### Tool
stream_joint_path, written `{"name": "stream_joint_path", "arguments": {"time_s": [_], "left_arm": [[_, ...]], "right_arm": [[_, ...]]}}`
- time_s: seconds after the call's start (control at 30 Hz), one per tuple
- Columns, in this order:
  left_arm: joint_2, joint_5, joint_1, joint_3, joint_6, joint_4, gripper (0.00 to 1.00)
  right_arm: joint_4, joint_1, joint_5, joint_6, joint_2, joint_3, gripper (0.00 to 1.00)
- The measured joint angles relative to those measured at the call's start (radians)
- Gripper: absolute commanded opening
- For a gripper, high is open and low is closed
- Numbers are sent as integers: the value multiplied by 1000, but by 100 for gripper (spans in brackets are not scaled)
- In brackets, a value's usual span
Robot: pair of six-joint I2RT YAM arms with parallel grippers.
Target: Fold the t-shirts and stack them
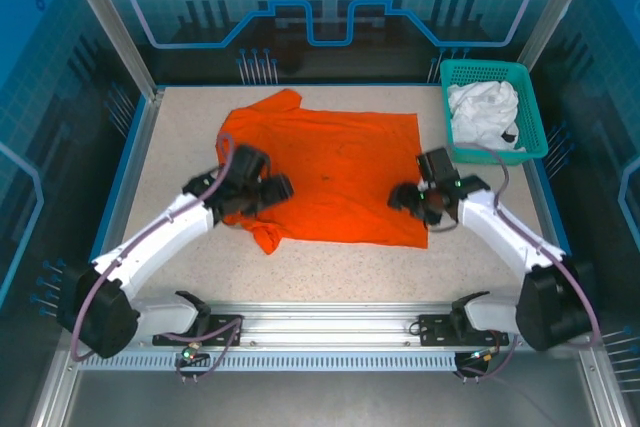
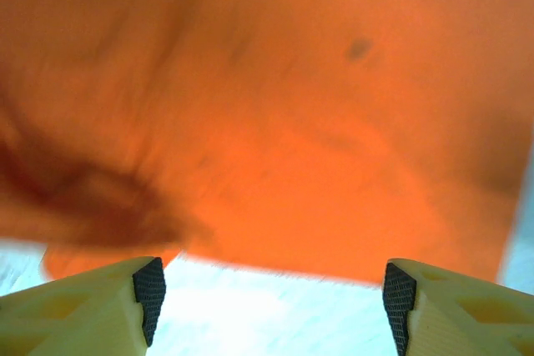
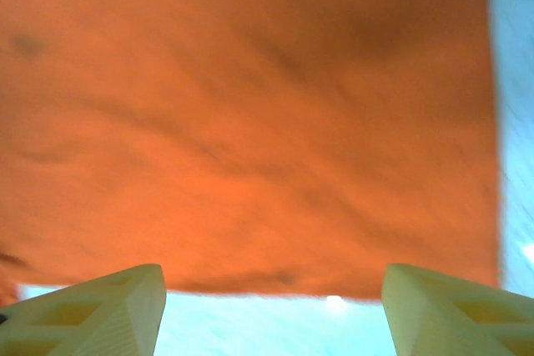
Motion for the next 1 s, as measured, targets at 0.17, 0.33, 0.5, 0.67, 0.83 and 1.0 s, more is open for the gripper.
{"name": "stream_joint_path", "arguments": {"time_s": [0.17, 0.33, 0.5, 0.67, 0.83, 1.0], "left_arm": [[-44, -122, -158, -104, -192, -38, 66], [41, -222, -201, -90, -310, -26, 59], [144, -277, -209, -75, -375, -8, 59], [255, -302, -209, 3, -378, 5, 54], [325, -314, -209, 49, -381, 22, 48], [368, -323, -209, 64, -383, 21, 53]], "right_arm": [[-33, -47, 19, 25, -274, -192, 70], [-34, -119, 18, 28, -387, -258, 69], [-25, -141, 10, 20, -356, -263, 68], [-6, -145, -12, 3, -300, -263, 67], [8, -145, -21, -10, -280, -263, 67], [17, -145, -30, -19, -280, -263, 67]]}}
